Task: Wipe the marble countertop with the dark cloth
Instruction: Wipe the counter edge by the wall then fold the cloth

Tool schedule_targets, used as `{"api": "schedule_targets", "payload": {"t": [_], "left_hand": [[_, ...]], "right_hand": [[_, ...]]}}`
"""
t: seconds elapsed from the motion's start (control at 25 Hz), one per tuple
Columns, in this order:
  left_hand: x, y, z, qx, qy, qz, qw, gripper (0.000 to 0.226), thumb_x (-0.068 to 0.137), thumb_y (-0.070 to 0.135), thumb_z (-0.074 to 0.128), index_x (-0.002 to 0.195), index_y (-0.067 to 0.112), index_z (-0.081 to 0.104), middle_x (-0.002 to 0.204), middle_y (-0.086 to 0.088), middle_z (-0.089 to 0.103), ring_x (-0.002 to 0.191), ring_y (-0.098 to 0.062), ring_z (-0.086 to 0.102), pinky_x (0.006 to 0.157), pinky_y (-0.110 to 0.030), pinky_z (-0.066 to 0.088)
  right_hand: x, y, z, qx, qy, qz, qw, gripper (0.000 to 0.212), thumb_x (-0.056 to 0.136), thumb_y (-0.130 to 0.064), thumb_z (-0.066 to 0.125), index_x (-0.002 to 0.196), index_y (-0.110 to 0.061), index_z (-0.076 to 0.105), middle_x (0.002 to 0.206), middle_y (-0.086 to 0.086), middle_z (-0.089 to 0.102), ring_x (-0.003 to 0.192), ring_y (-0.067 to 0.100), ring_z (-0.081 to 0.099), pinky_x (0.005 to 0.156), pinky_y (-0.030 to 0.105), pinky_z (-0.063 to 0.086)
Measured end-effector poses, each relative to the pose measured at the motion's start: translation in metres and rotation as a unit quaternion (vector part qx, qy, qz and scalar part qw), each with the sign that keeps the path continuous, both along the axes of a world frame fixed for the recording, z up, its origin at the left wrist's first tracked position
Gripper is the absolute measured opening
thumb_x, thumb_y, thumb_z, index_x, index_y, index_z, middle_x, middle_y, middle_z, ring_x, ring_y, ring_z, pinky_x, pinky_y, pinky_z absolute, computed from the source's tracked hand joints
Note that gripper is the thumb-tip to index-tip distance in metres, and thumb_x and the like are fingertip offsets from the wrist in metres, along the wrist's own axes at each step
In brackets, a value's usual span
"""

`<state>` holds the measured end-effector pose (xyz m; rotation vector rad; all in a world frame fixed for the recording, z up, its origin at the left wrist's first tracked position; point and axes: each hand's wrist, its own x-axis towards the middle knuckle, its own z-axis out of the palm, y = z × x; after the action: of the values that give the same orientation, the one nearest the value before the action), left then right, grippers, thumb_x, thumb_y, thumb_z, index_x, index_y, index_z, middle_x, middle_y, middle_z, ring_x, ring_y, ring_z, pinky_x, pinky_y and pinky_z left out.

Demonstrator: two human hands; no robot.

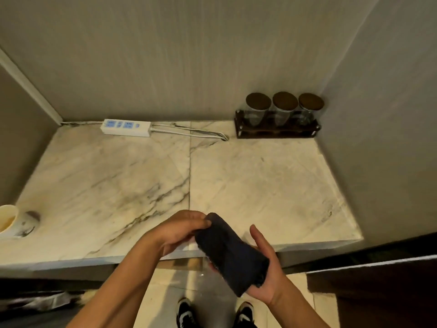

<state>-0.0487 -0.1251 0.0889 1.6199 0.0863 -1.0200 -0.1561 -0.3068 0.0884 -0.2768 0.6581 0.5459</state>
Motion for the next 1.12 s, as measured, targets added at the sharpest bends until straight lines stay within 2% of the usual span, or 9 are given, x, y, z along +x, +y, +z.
{"api": "schedule_targets", "payload": {"t": [0.16,0.4,0.48,0.56,0.6,0.68,0.84,0.96,1.12], "left_hand": [[0.003,0.047,-0.005,-0.025,0.015,0.159,0.987,0.008,0.09,0.011,0.057,0.086,0.008,0.064,0.08,-0.011,0.066,0.073,-0.018,0.062,0.063,-0.025,0.052],[-0.005,0.111,-0.033,-0.072,0.052,0.325,0.942,0.018,0.09,0.012,0.058,0.104,0.001,0.061,0.103,-0.021,0.069,0.094,-0.033,0.068,0.083,-0.042,0.056],[-0.009,0.121,-0.04,-0.08,0.066,0.329,0.939,0.02,0.092,0.014,0.055,0.108,0.002,0.06,0.105,-0.021,0.07,0.095,-0.035,0.069,0.08,-0.04,0.056],[-0.008,0.126,-0.047,-0.013,0.066,0.316,0.947,0.019,0.093,0.012,0.054,0.108,0.002,0.061,0.104,-0.022,0.069,0.09,-0.033,0.07,0.075,-0.038,0.058],[-0.006,0.126,-0.053,0.044,0.046,0.293,0.954,0.019,0.092,0.01,0.055,0.107,0.001,0.061,0.101,-0.022,0.069,0.087,-0.032,0.07,0.073,-0.037,0.058],[-0.001,0.124,-0.061,0.123,0.007,0.255,0.959,0.018,0.09,0.008,0.057,0.103,-0.003,0.062,0.089,-0.021,0.07,0.075,-0.027,0.069,0.069,-0.034,0.058],[0.003,0.12,-0.074,0.234,-0.055,0.185,0.953,0.008,0.083,0.019,0.067,0.086,0.013,0.064,0.072,-0.006,0.07,0.064,-0.018,0.068,0.064,-0.03,0.058],[0.002,0.121,-0.083,0.341,-0.14,0.112,0.923,0.007,0.082,0.025,0.065,0.079,0.024,0.059,0.074,0.004,0.064,0.07,-0.011,0.063,0.069,-0.026,0.054],[-0.002,0.117,-0.085,0.359,-0.197,0.095,0.907,0.008,0.088,0.024,0.058,0.081,0.026,0.054,0.075,0.01,0.055,0.072,-0.004,0.052,0.064,-0.016,0.04]], "right_hand": [[0.031,0.017,-0.017,-0.087,-0.001,0.015,0.996,0.067,0.092,-0.057,0.045,0.125,-0.001,0.059,0.13,0.027,0.057,0.119,0.045,0.054,0.106,0.057,0.034],[0.111,0.062,-0.043,-0.323,-0.076,0.184,0.925,0.032,0.085,0.002,0.06,0.116,-0.005,0.058,0.117,0.021,0.064,0.106,0.035,0.063,0.08,0.044,0.055],[0.141,0.08,-0.047,-0.471,-0.111,0.249,0.839,0.025,0.082,0.008,0.055,0.099,-0.009,0.06,0.11,0.018,0.065,0.099,0.03,0.063,0.077,0.043,0.055],[0.167,0.099,-0.053,-0.632,-0.163,0.334,0.68,0.024,0.077,0.005,0.055,0.089,-0.015,0.06,0.103,0.012,0.067,0.095,0.027,0.063,0.079,0.039,0.051],[0.176,0.108,-0.056,-0.673,-0.175,0.349,0.628,0.026,0.076,0.003,0.056,0.091,-0.018,0.062,0.101,0.008,0.068,0.096,0.025,0.063,0.076,0.032,0.048],[0.187,0.119,-0.064,-0.707,-0.188,0.348,0.586,0.033,0.076,0.001,0.056,0.101,-0.019,0.065,0.104,0.002,0.068,0.1,0.022,0.062,0.074,0.022,0.041],[0.201,0.135,-0.072,-0.751,-0.244,0.368,0.491,0.037,0.079,-0.004,0.054,0.109,-0.024,0.064,0.112,0.0,0.068,0.104,0.023,0.061,0.081,0.024,0.045],[0.204,0.14,-0.075,-0.764,-0.277,0.361,0.458,0.037,0.082,-0.005,0.053,0.111,-0.025,0.064,0.114,-0.001,0.069,0.105,0.023,0.062,0.085,0.029,0.049],[0.207,0.142,-0.075,-0.774,-0.288,0.37,0.425,0.035,0.087,-0.008,0.054,0.118,-0.023,0.062,0.118,0.001,0.067,0.107,0.024,0.061,0.085,0.029,0.048]]}}
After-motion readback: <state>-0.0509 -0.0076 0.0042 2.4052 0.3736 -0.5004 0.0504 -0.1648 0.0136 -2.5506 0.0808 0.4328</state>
